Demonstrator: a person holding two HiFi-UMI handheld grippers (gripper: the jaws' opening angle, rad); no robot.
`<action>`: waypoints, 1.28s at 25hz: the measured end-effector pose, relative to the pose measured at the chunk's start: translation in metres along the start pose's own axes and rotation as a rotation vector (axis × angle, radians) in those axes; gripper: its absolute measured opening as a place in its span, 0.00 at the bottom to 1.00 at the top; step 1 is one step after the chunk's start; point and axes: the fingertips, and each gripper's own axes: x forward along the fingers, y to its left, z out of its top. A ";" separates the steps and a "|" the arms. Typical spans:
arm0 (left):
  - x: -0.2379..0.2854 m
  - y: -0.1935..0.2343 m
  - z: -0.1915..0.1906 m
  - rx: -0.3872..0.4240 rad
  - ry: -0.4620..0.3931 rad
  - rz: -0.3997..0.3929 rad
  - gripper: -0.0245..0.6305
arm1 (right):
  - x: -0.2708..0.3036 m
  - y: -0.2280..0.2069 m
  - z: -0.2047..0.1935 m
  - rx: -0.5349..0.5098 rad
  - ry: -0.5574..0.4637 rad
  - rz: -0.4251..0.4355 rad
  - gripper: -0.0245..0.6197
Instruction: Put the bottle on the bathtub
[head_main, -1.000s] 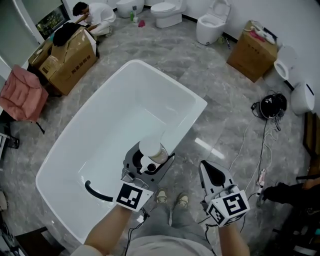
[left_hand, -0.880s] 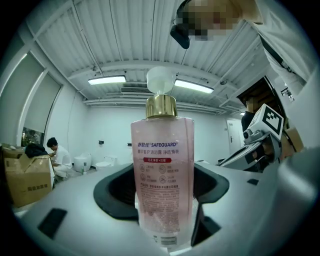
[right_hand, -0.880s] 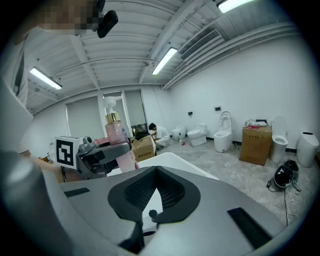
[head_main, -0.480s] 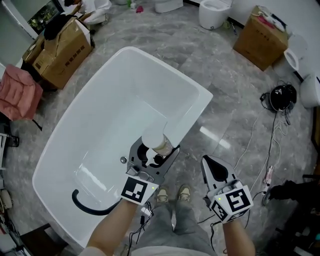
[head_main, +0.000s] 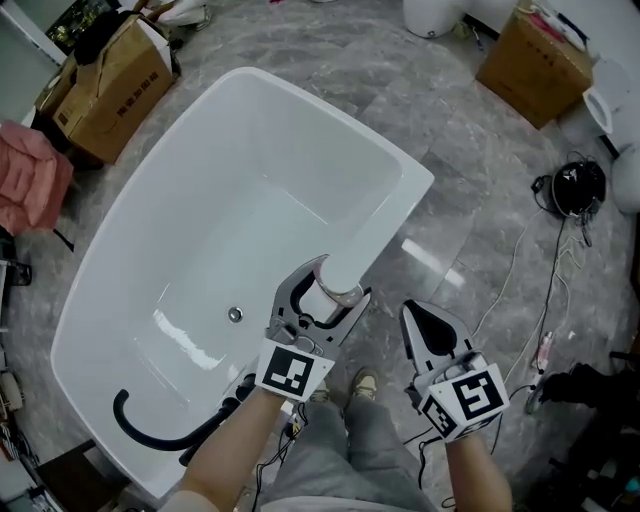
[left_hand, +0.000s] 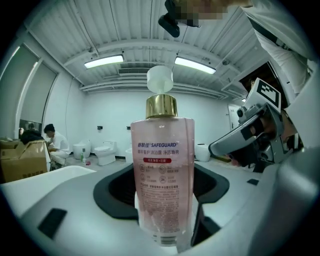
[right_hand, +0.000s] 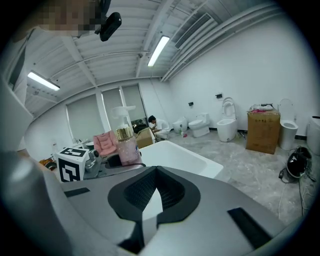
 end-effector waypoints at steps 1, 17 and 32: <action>0.004 0.000 -0.007 0.008 0.007 -0.003 0.52 | 0.002 -0.003 -0.004 0.000 0.002 0.002 0.08; 0.034 0.002 -0.054 -0.011 0.032 0.203 0.52 | 0.003 -0.032 -0.036 0.016 -0.001 0.017 0.08; 0.056 0.006 -0.104 -0.009 0.012 0.358 0.52 | 0.009 -0.058 -0.068 0.048 -0.024 0.014 0.08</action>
